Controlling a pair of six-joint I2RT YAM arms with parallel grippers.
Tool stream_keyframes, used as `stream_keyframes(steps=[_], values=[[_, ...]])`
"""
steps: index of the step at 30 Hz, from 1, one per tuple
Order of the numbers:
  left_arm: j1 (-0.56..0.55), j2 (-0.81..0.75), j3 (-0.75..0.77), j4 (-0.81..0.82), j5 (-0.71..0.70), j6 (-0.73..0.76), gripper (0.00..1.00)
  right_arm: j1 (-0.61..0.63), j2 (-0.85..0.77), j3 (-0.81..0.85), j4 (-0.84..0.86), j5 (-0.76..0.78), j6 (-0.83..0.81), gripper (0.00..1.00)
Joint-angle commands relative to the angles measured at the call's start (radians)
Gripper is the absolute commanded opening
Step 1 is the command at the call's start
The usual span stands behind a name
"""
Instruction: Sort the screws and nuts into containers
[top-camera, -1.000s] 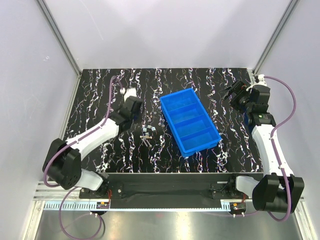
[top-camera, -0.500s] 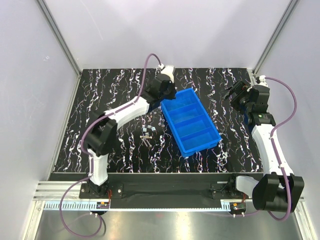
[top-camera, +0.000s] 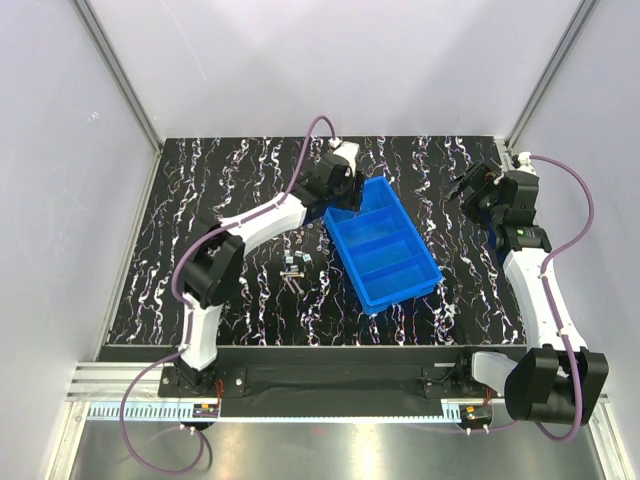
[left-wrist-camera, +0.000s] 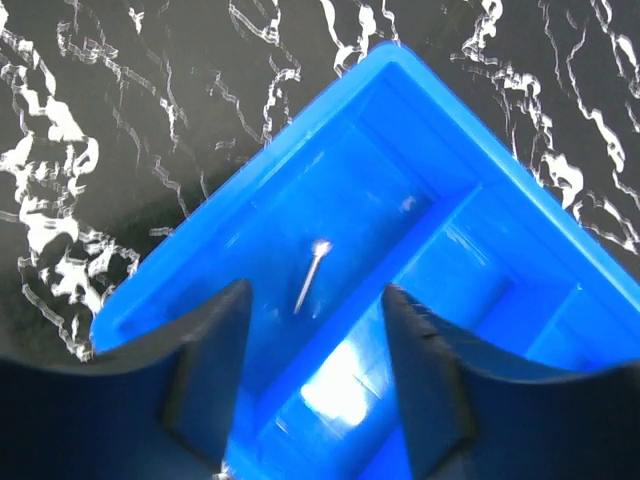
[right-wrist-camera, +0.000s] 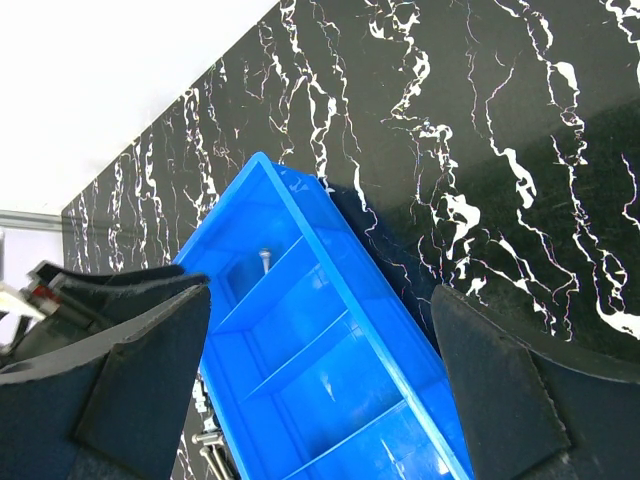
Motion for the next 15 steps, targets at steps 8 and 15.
stream_keyframes(steps=[8,15], values=[[-0.002,-0.532,-0.351,-0.197,-0.163,-0.152,0.66,0.003,-0.021,0.029,0.008,-0.018,-0.017,1.0],[0.003,-0.73,-0.721,-0.312,-0.26,-0.442,0.62,0.005,-0.006,0.011,0.042,-0.046,0.006,1.0]])
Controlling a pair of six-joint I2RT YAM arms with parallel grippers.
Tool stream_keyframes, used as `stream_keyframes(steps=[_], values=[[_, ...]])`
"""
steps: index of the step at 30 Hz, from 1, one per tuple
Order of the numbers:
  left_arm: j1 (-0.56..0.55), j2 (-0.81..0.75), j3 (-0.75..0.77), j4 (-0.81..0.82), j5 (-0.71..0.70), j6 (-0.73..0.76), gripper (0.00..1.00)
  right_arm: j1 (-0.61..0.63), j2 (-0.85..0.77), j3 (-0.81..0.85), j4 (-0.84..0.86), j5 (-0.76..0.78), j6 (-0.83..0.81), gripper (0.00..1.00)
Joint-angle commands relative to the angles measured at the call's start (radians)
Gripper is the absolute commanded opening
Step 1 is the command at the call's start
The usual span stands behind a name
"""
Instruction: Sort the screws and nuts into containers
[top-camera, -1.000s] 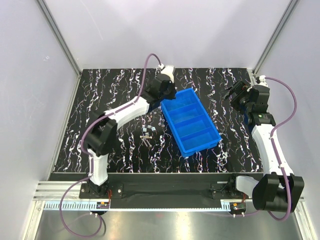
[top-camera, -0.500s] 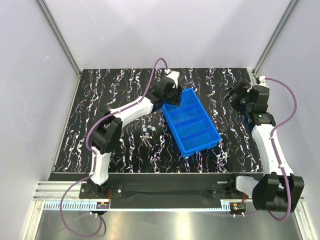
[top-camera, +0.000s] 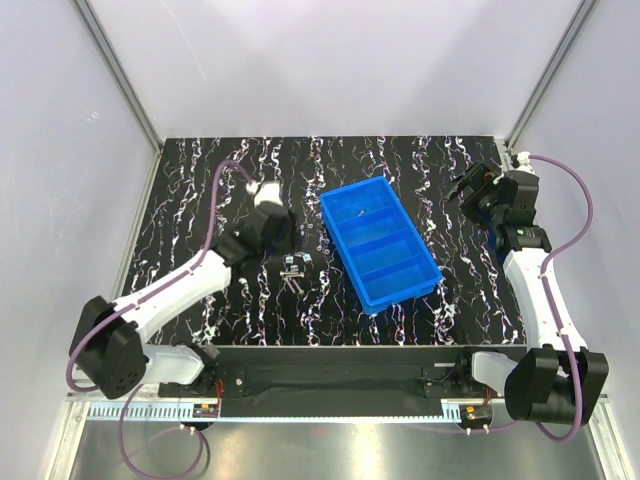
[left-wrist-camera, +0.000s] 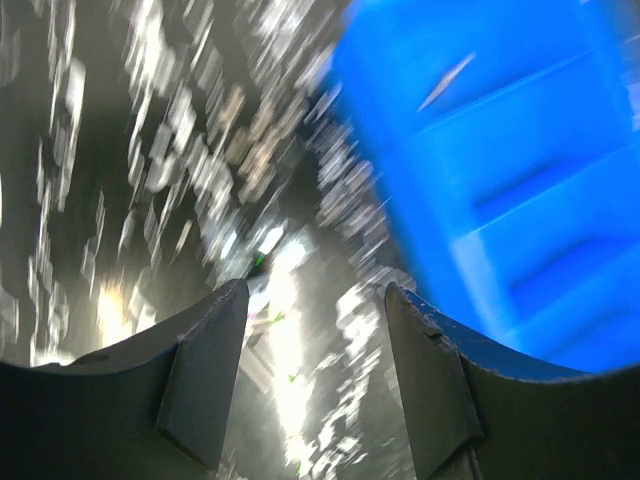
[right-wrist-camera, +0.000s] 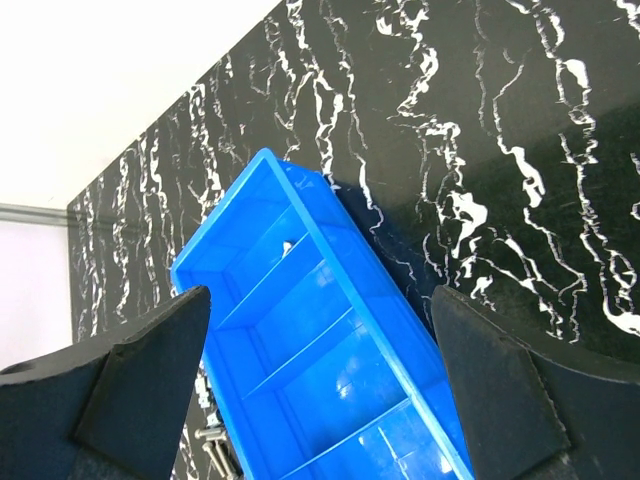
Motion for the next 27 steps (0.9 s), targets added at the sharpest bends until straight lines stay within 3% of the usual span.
stream_keyframes(steps=[1,5,14,21,27], values=[[0.002,0.018,-0.147,-0.079,-0.065,-0.176,0.62,0.003,-0.003,0.012,0.043,-0.043,0.01,1.0],[0.002,0.015,-0.22,0.011,-0.017,-0.144,0.6,0.003,0.009,0.003,0.046,-0.053,0.013,1.0],[-0.06,0.139,-0.199,-0.01,-0.077,-0.254,0.57,0.005,-0.001,-0.003,0.041,-0.042,0.012,1.0],[-0.103,0.244,-0.148,-0.111,-0.213,-0.334,0.47,0.003,-0.012,0.011,0.024,-0.039,0.007,1.0],[-0.106,0.251,-0.177,-0.093,-0.223,-0.349,0.37,0.003,-0.015,0.0,0.03,-0.023,0.006,1.0]])
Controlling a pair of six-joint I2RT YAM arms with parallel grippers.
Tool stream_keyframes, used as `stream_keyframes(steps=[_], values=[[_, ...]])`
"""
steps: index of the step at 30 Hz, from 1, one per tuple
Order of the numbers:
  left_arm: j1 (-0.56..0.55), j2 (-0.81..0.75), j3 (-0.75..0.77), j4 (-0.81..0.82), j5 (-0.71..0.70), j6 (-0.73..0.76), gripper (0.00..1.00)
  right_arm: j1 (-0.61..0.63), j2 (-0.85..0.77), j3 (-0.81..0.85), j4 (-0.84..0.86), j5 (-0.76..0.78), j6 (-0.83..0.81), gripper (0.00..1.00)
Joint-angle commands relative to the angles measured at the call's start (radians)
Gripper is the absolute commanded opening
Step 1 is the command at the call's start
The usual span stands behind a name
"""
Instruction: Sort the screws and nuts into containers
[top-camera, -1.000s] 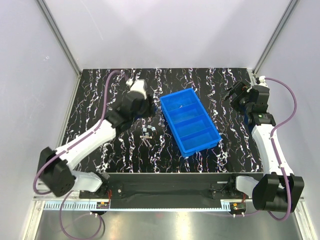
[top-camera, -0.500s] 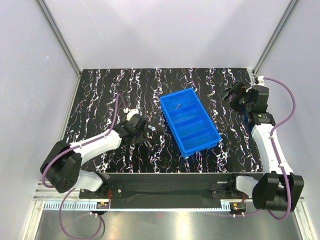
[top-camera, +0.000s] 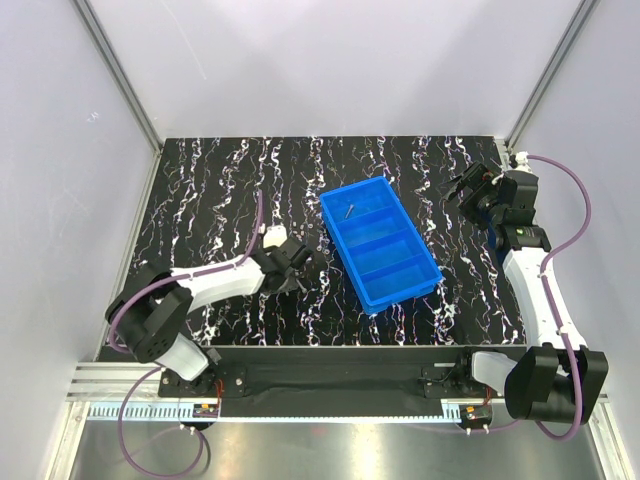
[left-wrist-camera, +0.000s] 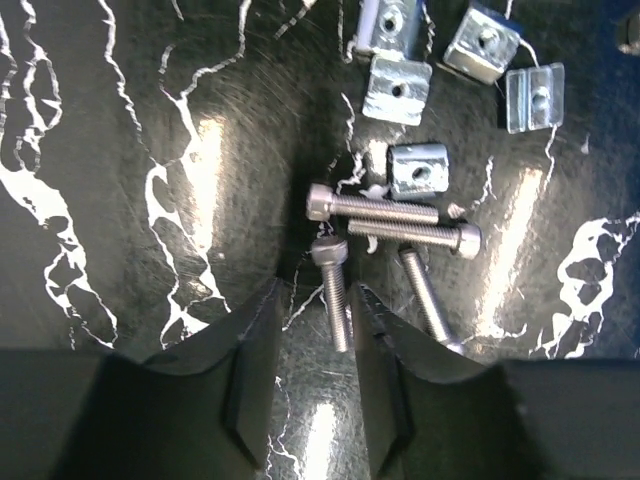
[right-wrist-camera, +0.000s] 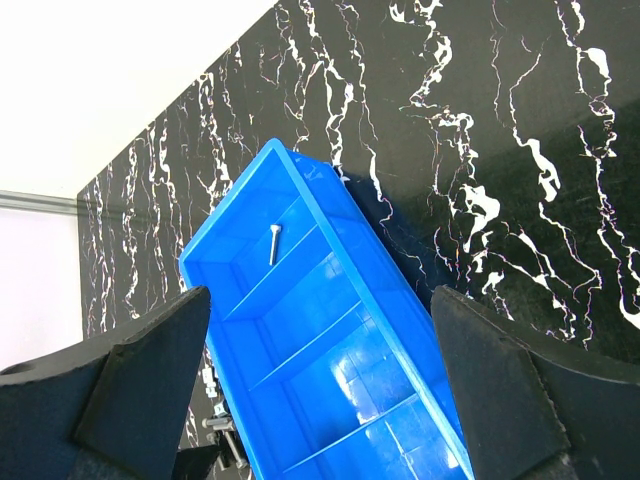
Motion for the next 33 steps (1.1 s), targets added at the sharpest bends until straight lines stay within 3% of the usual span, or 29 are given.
stream_keyframes(steps=[1,5,11,15,19,23,24,27,33], values=[[-0.005,0.016,0.013,0.023,-0.061,-0.03,0.37,0.003,-0.015,0.003,0.029,0.008,-0.002,1.0],[-0.007,0.07,0.009,0.053,-0.029,-0.019,0.33,0.003,0.001,0.009,0.025,-0.001,-0.002,1.0],[-0.007,0.081,0.009,0.062,-0.016,-0.013,0.0,0.003,-0.006,0.009,0.02,0.01,-0.003,1.0],[-0.009,-0.02,0.071,-0.009,-0.073,0.015,0.0,0.003,-0.007,0.007,0.017,0.011,-0.003,1.0],[-0.007,-0.154,0.191,-0.04,-0.124,0.133,0.0,0.005,-0.006,0.003,0.019,0.014,0.0,1.0],[-0.007,-0.188,0.286,0.155,-0.113,0.327,0.02,0.005,-0.006,-0.02,0.055,0.011,0.011,1.0],[-0.007,-0.168,0.309,0.274,-0.087,0.404,0.02,0.003,-0.004,-0.023,0.059,0.01,0.017,1.0],[-0.002,-0.039,0.389,0.416,-0.017,0.52,0.03,0.003,0.004,-0.02,0.053,-0.002,0.017,1.0],[0.05,0.255,0.719,0.451,0.149,0.619,0.03,0.003,-0.033,-0.03,0.054,0.016,0.014,0.99]])
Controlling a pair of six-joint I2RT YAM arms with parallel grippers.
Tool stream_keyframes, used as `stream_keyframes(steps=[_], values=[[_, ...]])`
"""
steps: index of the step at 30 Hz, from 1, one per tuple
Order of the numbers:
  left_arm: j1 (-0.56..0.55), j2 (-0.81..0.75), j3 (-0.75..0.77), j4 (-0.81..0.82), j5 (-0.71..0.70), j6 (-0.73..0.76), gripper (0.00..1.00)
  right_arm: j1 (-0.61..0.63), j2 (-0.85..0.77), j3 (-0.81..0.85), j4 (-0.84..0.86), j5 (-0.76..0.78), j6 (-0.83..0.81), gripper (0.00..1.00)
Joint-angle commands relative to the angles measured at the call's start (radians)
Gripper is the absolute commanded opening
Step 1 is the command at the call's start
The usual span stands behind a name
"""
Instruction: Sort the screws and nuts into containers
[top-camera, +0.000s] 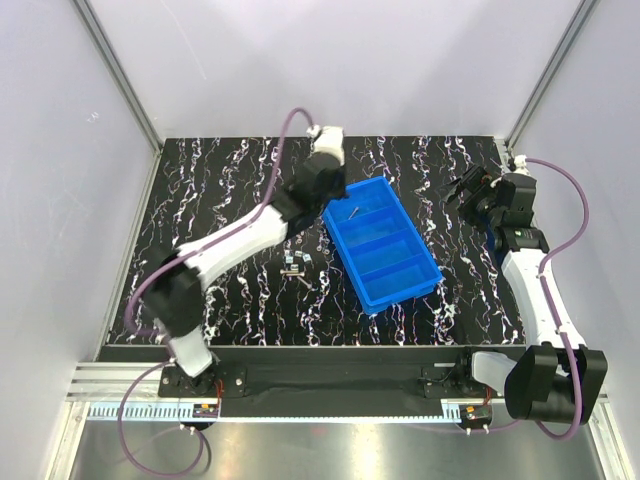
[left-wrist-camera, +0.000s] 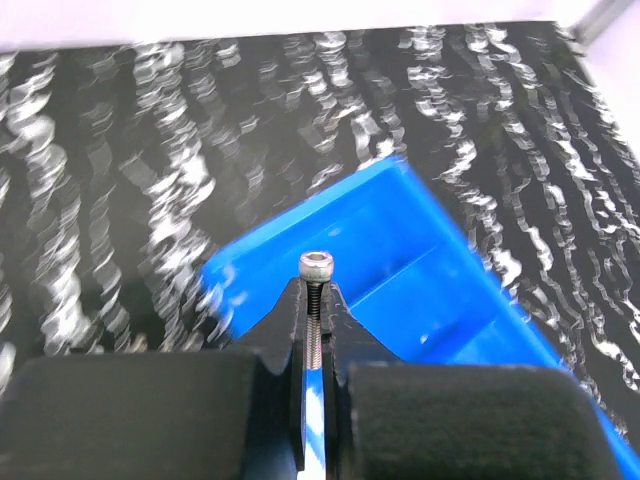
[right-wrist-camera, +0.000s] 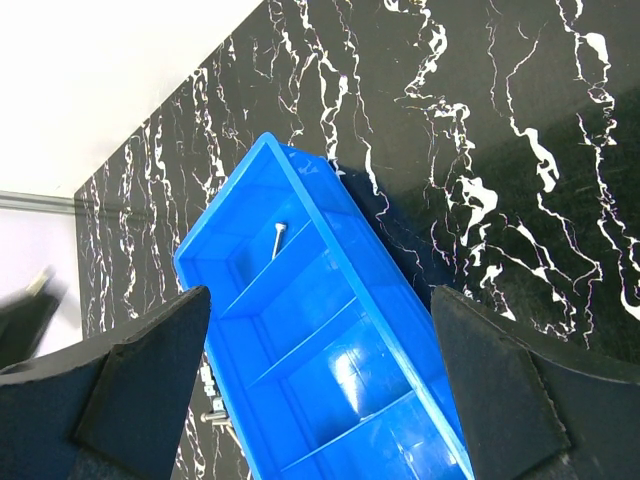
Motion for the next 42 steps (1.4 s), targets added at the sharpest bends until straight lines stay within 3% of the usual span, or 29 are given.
stream_keyframes(steps=[1,6,12,16,24,27,31,35,39,42], values=[[0.049,0.174,0.135,0.075,0.14,0.091,0.03,0.003,-0.043,-0.008,0.04,0.017,0.001,1.0],[0.085,0.307,0.292,0.024,0.227,0.097,0.04,0.003,-0.06,-0.007,0.024,0.024,-0.006,1.0],[0.085,0.329,0.224,0.09,0.273,0.106,0.08,0.003,-0.059,-0.011,0.029,0.051,-0.014,1.0],[0.086,0.322,0.203,0.092,0.266,0.121,0.16,0.003,-0.045,-0.008,0.027,0.051,-0.015,1.0],[0.094,0.183,0.18,-0.023,0.217,0.132,0.67,0.003,-0.043,-0.002,0.012,0.06,-0.012,1.0],[0.094,0.03,0.064,-0.089,0.16,0.047,0.77,0.003,-0.046,0.002,0.003,0.06,-0.017,1.0],[0.092,-0.203,-0.185,-0.144,0.091,-0.118,0.79,0.003,-0.057,-0.004,0.01,0.06,-0.005,1.0],[0.092,-0.296,-0.401,-0.216,0.086,-0.289,0.78,0.003,-0.057,-0.011,0.018,0.037,-0.003,1.0],[0.068,-0.32,-0.548,-0.197,0.106,-0.389,0.75,0.003,-0.055,-0.027,0.015,0.034,0.006,1.0],[0.04,-0.288,-0.584,-0.194,0.08,-0.382,0.74,0.003,-0.059,-0.031,0.007,0.024,0.011,1.0]])
